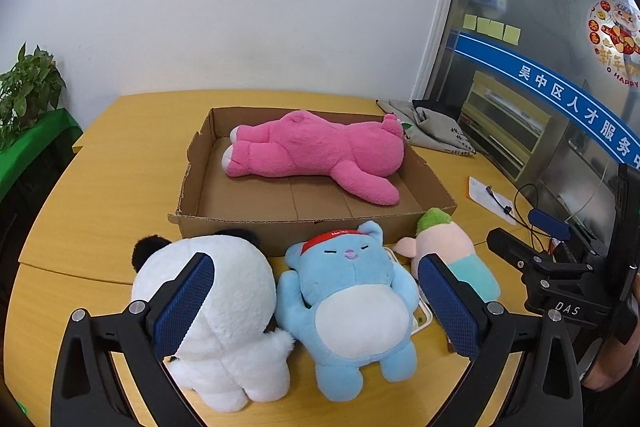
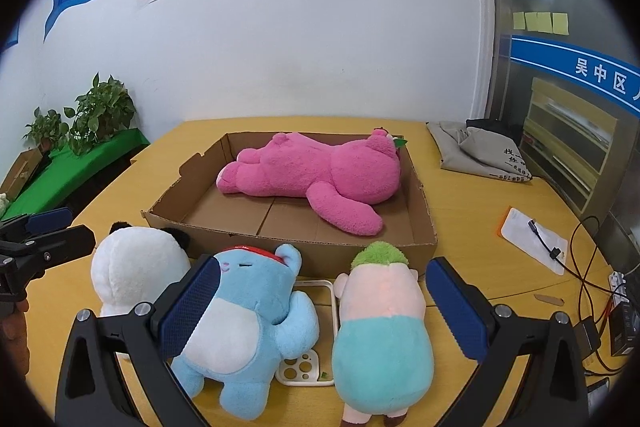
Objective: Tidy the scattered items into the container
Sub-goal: 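Move both tools back toward the white panda plush beside the box, then grasp the white panda plush with the left gripper and lift it toward the box, then lower the panda into the box beside the pink bear and open the gripper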
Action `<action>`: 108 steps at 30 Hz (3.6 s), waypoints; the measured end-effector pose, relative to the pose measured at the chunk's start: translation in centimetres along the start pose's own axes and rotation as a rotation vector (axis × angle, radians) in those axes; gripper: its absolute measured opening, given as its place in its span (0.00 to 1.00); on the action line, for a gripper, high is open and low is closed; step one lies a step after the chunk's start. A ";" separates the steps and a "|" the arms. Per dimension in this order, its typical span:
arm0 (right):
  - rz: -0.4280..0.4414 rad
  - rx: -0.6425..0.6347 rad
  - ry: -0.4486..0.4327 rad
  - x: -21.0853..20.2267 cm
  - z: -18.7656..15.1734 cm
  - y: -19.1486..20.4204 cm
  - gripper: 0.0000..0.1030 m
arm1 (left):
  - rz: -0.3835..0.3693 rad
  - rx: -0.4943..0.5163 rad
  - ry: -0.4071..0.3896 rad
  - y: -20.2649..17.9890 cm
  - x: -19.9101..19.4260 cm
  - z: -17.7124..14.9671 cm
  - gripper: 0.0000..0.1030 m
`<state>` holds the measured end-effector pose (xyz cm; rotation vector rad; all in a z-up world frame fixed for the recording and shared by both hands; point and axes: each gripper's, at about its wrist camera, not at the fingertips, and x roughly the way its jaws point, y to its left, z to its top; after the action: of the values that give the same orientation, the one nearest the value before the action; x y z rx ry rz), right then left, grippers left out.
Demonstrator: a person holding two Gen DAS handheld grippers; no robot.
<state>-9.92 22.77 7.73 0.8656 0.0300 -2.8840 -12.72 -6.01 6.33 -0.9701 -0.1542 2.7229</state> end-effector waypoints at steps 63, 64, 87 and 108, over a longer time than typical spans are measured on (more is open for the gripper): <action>0.382 -0.130 0.264 12.5 -8.9 22.8 0.66 | -0.200 -0.187 0.232 16.9 8.2 -3.8 0.75; 0.392 -0.120 0.259 12.1 -8.8 22.6 0.64 | -0.201 -0.173 0.221 16.5 7.8 -3.6 0.74; 0.297 0.095 0.048 18.8 10.4 15.6 0.62 | -0.266 0.135 0.097 12.5 18.4 19.0 0.67; 0.197 0.102 0.255 20.1 3.4 18.0 0.80 | -0.142 0.106 0.111 15.1 17.4 11.4 0.89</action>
<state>-26.02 2.33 -0.17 1.1779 -0.1697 -2.5968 -35.89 -16.12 1.87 -1.0354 -0.0550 2.5151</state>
